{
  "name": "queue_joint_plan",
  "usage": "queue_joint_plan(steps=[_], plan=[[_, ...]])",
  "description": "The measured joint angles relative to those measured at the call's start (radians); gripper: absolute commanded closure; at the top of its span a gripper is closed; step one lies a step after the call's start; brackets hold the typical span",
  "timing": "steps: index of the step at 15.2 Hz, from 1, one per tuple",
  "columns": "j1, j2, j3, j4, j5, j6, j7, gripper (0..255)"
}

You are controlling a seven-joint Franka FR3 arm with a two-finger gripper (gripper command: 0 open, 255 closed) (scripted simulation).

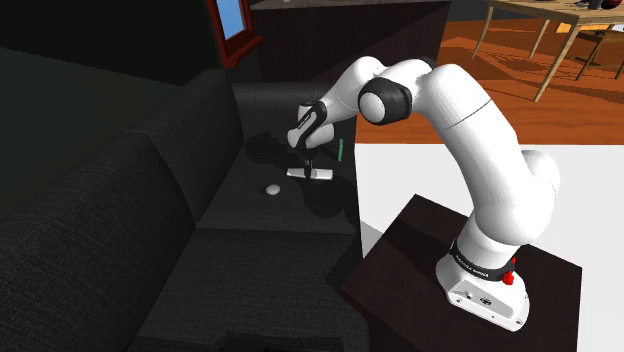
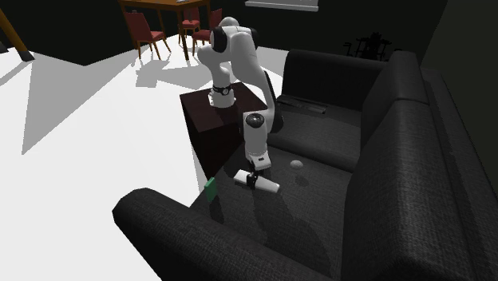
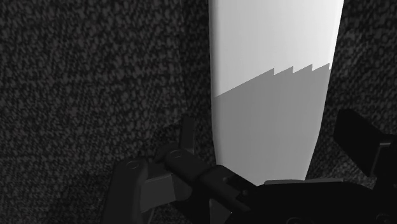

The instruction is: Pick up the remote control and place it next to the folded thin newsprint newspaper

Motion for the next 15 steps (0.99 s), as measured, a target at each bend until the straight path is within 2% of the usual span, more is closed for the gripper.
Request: queue_joint_plan(steps=[1, 15], plan=[[0.000, 0.000, 0.000, 0.000, 0.000, 0.000, 0.000, 255], [0.005, -0.030, -0.006, -0.008, -0.005, -0.023, 0.005, 255]])
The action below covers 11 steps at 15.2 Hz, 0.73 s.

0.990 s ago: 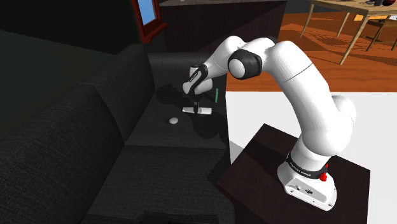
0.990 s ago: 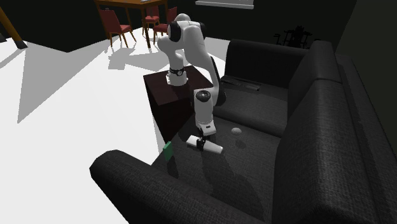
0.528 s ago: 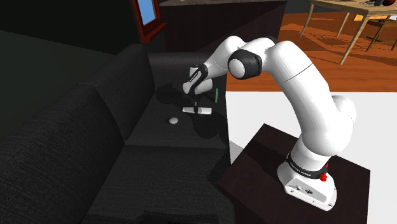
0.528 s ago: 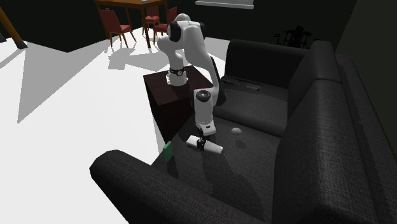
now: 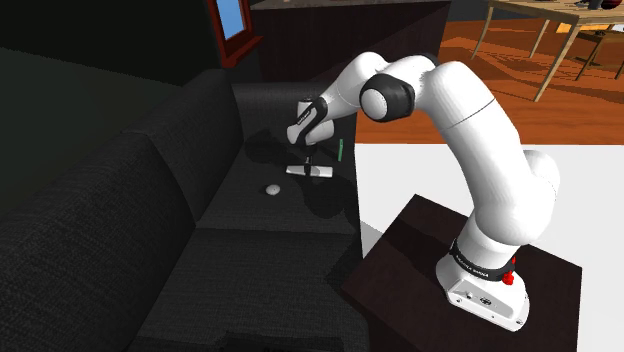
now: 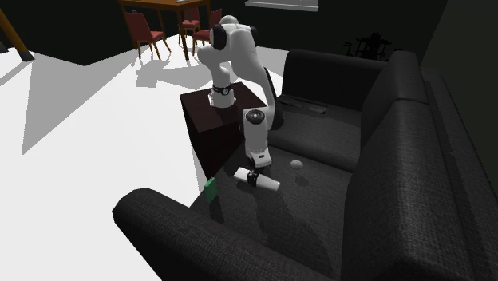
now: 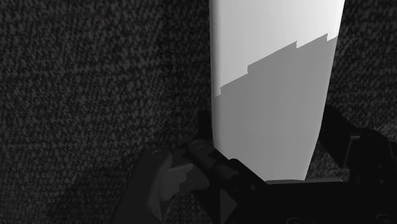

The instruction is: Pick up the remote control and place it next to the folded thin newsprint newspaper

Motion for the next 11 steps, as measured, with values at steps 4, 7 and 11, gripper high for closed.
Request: queue_joint_plan(steps=[4, 7, 11], plan=[[0.006, -0.044, -0.007, -0.018, -0.007, -0.026, 0.005, 255], [0.008, -0.070, -0.013, -0.021, -0.012, -0.050, 0.008, 255], [0.012, -0.108, -0.020, -0.026, -0.020, -0.082, 0.012, 255]])
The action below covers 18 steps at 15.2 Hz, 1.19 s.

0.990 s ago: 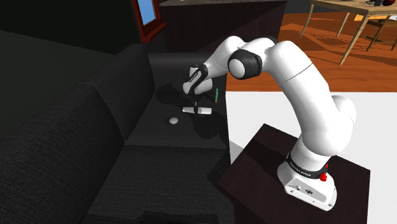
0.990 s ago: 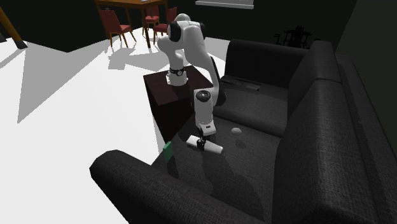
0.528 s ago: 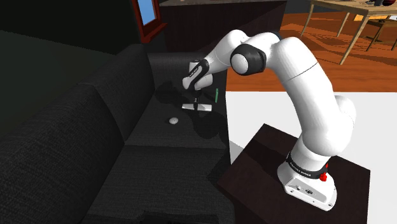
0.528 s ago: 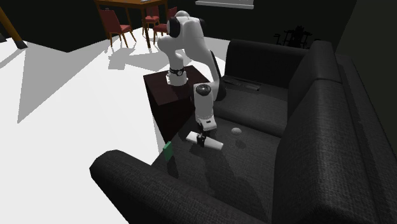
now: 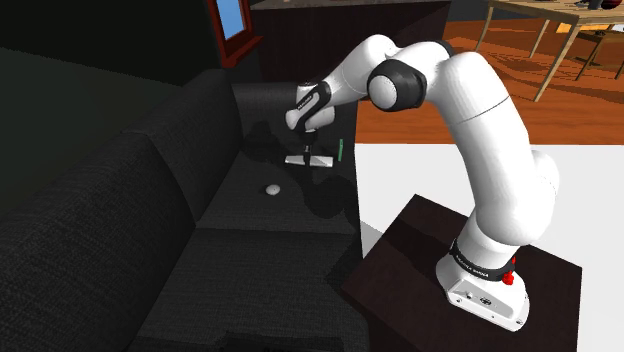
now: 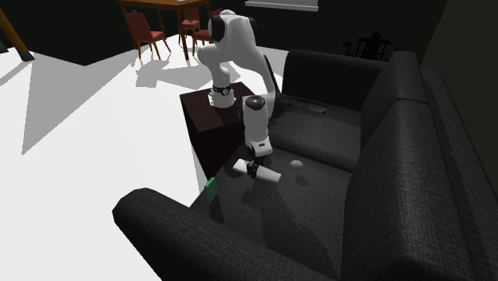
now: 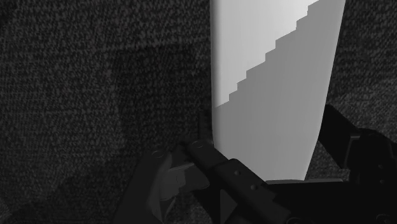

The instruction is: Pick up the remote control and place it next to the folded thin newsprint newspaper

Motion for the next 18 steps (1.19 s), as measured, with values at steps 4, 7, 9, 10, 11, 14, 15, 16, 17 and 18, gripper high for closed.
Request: queue_joint_plan(steps=[4, 7, 9, 10, 11, 14, 15, 16, 17, 18], plan=[[0.004, -0.036, -0.007, -0.006, -0.007, -0.030, 0.005, 255], [0.016, -0.066, -0.010, -0.026, -0.013, -0.039, 0.016, 255], [0.046, -0.101, -0.009, -0.082, -0.018, -0.017, 0.042, 255], [0.065, -0.116, -0.007, -0.113, -0.020, 0.001, 0.060, 255], [0.082, -0.124, -0.006, -0.124, -0.024, 0.004, 0.079, 255], [0.135, -0.165, -0.001, -0.193, -0.033, 0.036, 0.133, 255], [0.155, -0.178, 0.000, -0.215, -0.036, 0.045, 0.155, 255], [0.174, -0.195, 0.002, -0.245, -0.040, 0.060, 0.174, 255], [0.193, -0.205, 0.005, -0.261, -0.043, 0.068, 0.196, 255], [0.211, -0.214, 0.007, -0.277, -0.047, 0.076, 0.218, 255]])
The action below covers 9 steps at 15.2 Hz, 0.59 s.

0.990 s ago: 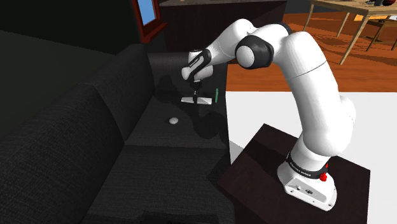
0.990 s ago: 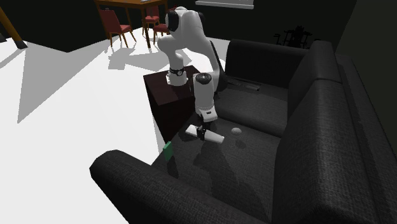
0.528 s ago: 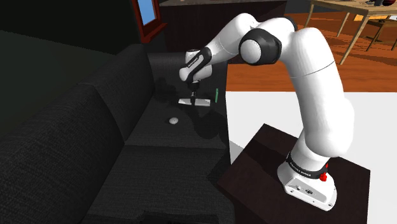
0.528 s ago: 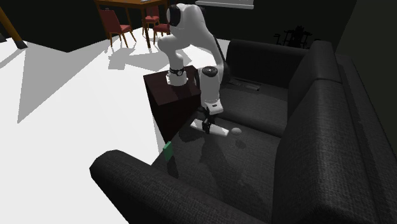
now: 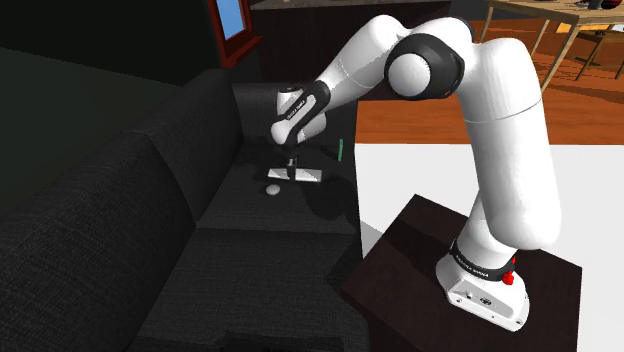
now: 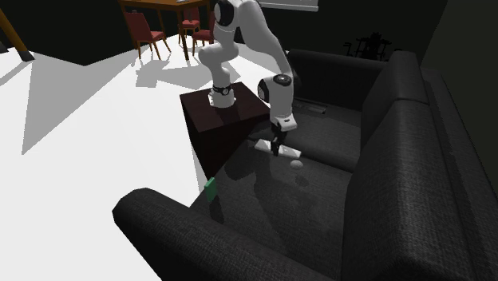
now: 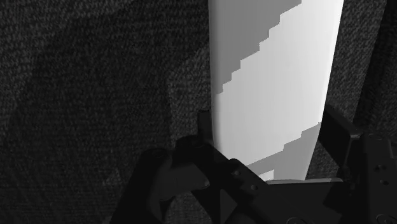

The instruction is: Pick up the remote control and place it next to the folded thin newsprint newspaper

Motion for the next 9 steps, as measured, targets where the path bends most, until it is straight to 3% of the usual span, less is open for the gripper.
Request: queue_joint_plan(steps=[9], plan=[[0.171, -0.071, 0.023, -0.106, -0.039, 0.045, 0.211, 255]])
